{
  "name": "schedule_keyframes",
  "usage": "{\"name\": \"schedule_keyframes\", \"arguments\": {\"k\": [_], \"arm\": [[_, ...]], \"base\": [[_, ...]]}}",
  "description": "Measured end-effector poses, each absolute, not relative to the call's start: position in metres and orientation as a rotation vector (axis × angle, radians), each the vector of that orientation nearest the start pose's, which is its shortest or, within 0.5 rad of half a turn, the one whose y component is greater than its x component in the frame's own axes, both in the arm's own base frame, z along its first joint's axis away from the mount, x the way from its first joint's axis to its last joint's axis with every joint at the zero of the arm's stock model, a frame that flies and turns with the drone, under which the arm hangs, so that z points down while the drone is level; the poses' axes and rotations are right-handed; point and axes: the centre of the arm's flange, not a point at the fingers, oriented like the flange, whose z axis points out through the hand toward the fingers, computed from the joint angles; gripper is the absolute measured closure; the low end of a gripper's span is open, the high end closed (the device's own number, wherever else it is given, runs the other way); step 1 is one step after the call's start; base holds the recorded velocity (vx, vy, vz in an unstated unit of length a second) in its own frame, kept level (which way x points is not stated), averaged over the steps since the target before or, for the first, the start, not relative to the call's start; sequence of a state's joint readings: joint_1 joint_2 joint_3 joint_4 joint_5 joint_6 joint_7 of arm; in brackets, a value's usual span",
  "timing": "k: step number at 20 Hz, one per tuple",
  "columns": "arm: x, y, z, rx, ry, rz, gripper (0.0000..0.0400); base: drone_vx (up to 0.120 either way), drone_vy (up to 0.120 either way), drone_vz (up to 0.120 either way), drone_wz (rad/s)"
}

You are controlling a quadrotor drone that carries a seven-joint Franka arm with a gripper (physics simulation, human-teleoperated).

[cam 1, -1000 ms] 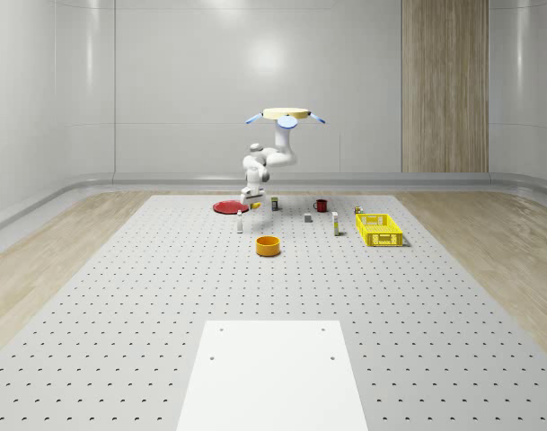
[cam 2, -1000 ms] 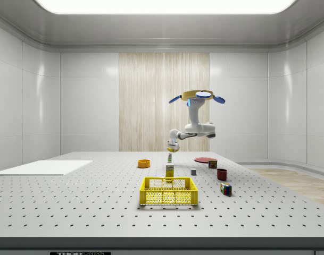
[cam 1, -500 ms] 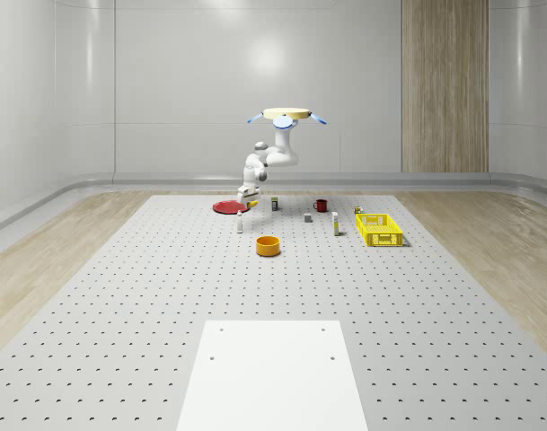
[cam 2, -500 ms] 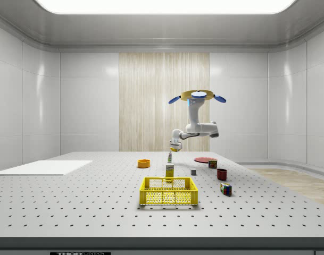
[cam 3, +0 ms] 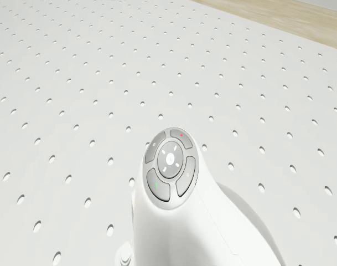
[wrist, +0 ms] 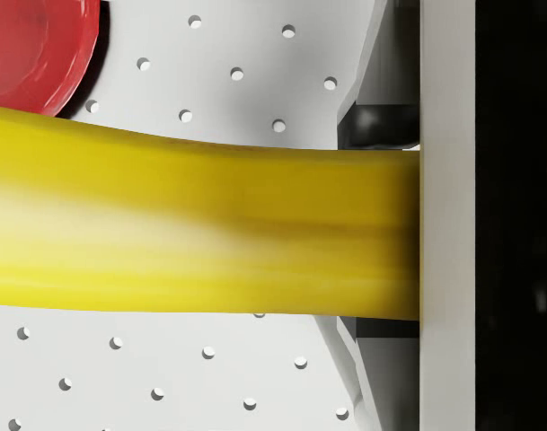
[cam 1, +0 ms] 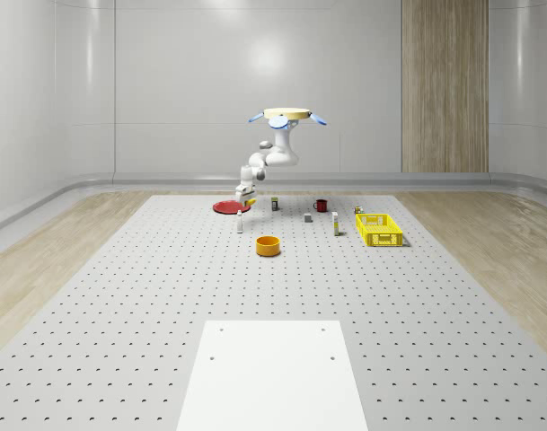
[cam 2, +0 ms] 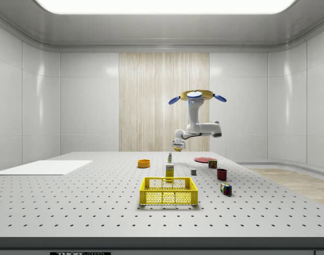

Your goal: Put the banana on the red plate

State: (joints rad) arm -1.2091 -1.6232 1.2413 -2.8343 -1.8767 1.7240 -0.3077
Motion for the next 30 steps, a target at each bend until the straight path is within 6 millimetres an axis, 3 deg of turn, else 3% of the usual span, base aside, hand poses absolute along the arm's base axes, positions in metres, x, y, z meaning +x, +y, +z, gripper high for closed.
{"name": "schedule_keyframes", "arguments": {"k": [30], "arm": [[0.3068, 0.0037, 0.5305, 0.005, 0.007, -2.128, 0.0204]], "base": [[0.0, 0.0, 0.0, -0.3]]}}
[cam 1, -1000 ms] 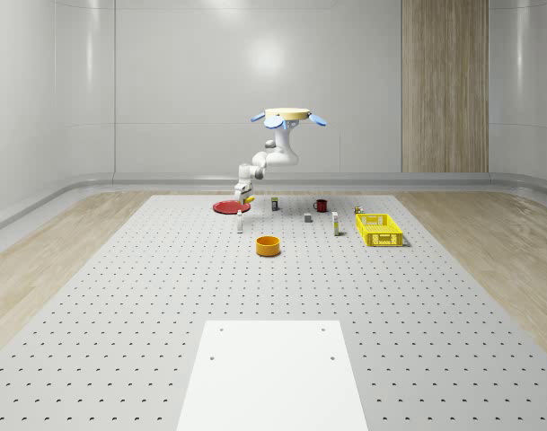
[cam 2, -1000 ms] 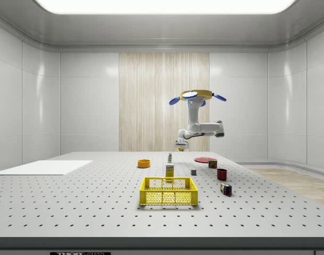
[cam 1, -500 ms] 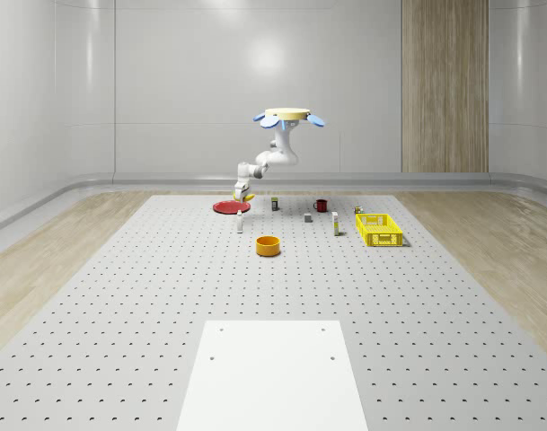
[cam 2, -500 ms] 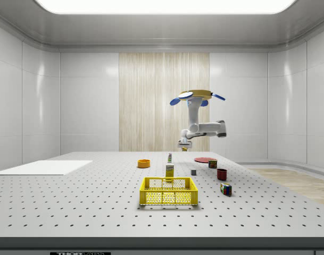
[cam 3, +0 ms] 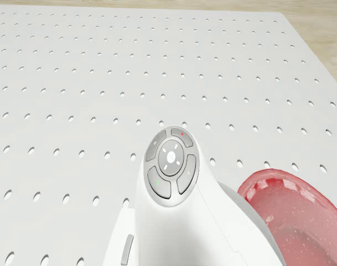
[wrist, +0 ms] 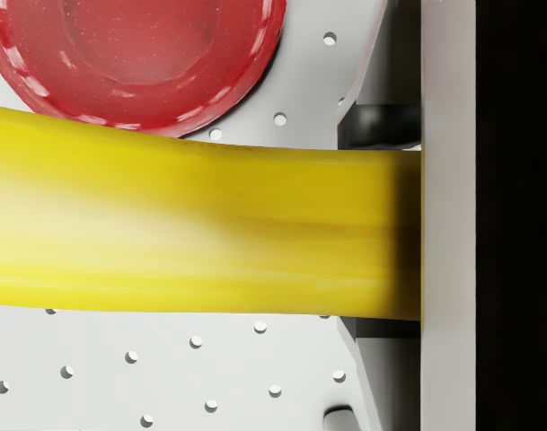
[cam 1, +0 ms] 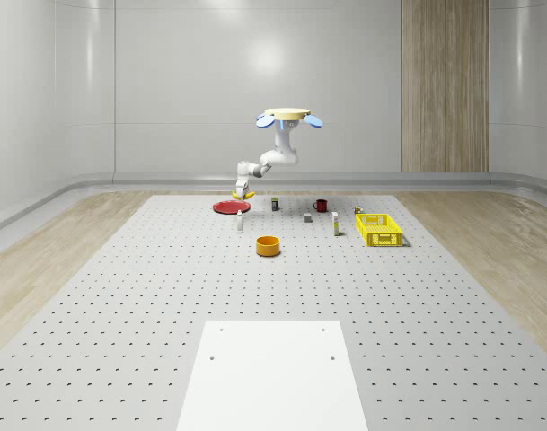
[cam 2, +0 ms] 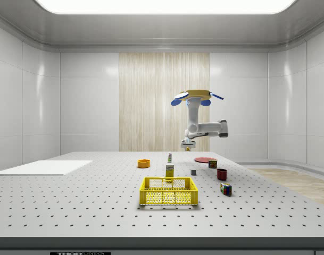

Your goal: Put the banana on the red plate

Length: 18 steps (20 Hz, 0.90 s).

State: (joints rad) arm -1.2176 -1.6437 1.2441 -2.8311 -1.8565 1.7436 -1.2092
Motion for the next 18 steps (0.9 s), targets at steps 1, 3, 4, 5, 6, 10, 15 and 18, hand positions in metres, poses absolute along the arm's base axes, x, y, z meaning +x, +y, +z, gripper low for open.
{"name": "schedule_keyframes", "arguments": {"k": [1, 3, 4, 5, 6, 10, 15, 18], "arm": [[0.3068, 0.0037, 0.5305, 0.005, 0.007, -2.158, 0.0204], [0.3068, 0.0037, 0.5305, 0.006, 0.007, -2.218, 0.0204], [0.3068, 0.0037, 0.5305, 0.007, 0.007, -2.248, 0.0204], [0.3068, 0.0037, 0.5305, 0.007, 0.007, -2.279, 0.0204], [0.3068, 0.0037, 0.5305, 0.007, 0.008, -2.309, 0.0204], [0.3068, 0.0037, 0.5305, 0.009, 0.008, -2.428, 0.0204], [0.3068, 0.0037, 0.5305, 0.01, 0.009, -2.514, 0.0204], [0.3067, 0.0037, 0.5305, 0.011, 0.009, -2.538, 0.0204]], "base": [[0.0, 0.0, 0.0, -0.3], [0.0, 0.0, 0.0, -0.3], [0.0, 0.0, 0.0, -0.3], [0.0, 0.0, 0.0, -0.3], [0.0, 0.0, 0.0, -0.3], [0.0, 0.0, 0.0, -0.25], [0.104, 0.0, 0.0, 0.0], [0.08, 0.053, 0.0, 0.0]]}}
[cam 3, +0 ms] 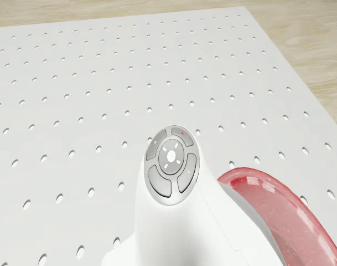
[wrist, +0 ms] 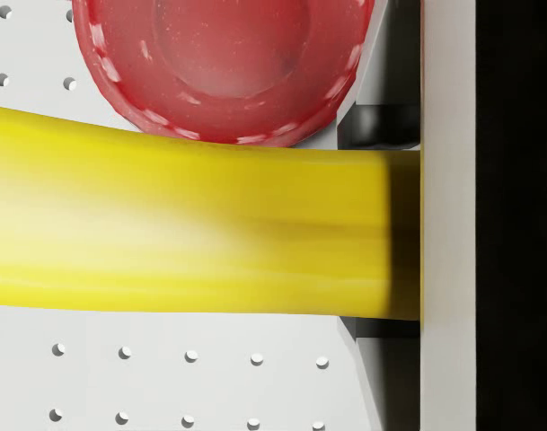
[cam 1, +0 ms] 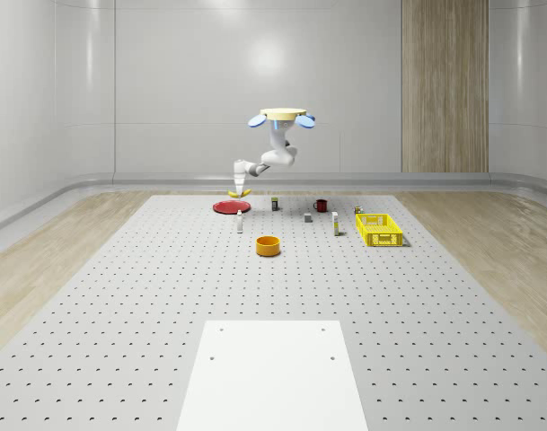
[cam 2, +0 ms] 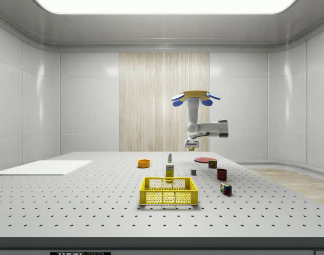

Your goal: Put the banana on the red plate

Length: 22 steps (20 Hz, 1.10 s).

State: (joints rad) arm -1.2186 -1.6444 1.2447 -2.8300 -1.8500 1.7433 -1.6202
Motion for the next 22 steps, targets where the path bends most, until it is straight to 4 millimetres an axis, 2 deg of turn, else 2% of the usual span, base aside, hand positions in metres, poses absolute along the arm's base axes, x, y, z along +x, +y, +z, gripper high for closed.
{"name": "schedule_keyframes", "arguments": {"k": [2, 11, 16, 20, 22], "arm": [[0.3067, 0.0037, 0.5305, 0.011, 0.009, -2.548, 0.0204], [0.3067, 0.0038, 0.5305, 0.012, 0.01, -2.567, 0.0204], [0.3067, 0.0038, 0.5305, 0.012, 0.01, -2.569, 0.0204], [0.3067, 0.0038, 0.5305, 0.012, 0.01, -2.57, 0.0204], [0.3067, 0.0038, 0.5305, 0.012, 0.01, -2.57, 0.0204]], "base": [[0.0, 0.02, 0.0, 0.0], [0.0, -0.12, 0.0, 0.0], [0.0, -0.12, -0.12, 0.0], [0.01, -0.12, 0.0, 0.0], [0.12, -0.12, 0.0, 0.0]]}}
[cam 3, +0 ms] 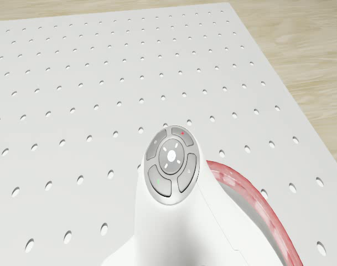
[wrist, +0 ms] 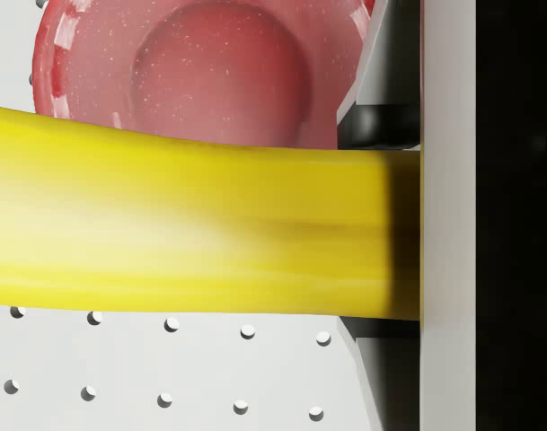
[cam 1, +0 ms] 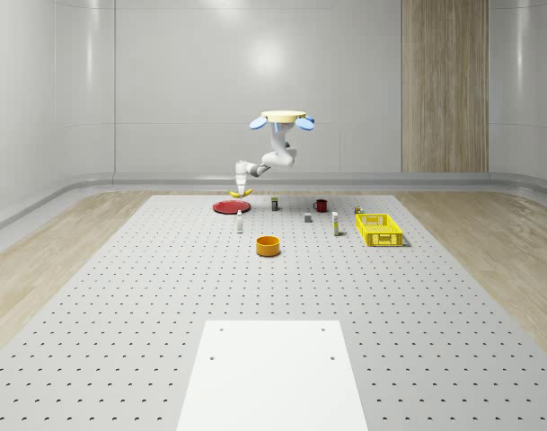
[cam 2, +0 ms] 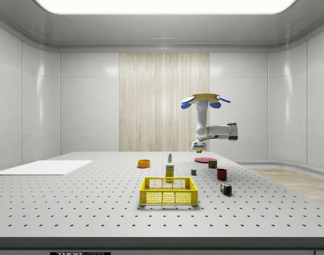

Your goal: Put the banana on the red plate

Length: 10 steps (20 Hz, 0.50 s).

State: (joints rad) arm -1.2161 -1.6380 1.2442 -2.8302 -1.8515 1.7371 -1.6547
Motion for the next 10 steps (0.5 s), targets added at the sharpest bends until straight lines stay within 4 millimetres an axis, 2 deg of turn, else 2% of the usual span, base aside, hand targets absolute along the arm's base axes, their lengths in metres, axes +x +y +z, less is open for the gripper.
{"name": "schedule_keyframes", "arguments": {"k": [9, 10], "arm": [[0.3067, 0.0038, 0.5305, 0.012, 0.01, -2.571, 0.0204], [0.3067, 0.0038, 0.5305, 0.012, 0.01, -2.571, 0.0204]], "base": [[0.12, -0.12, 0.0, 0.0], [0.04, -0.12, 0.0, 0.0]]}}
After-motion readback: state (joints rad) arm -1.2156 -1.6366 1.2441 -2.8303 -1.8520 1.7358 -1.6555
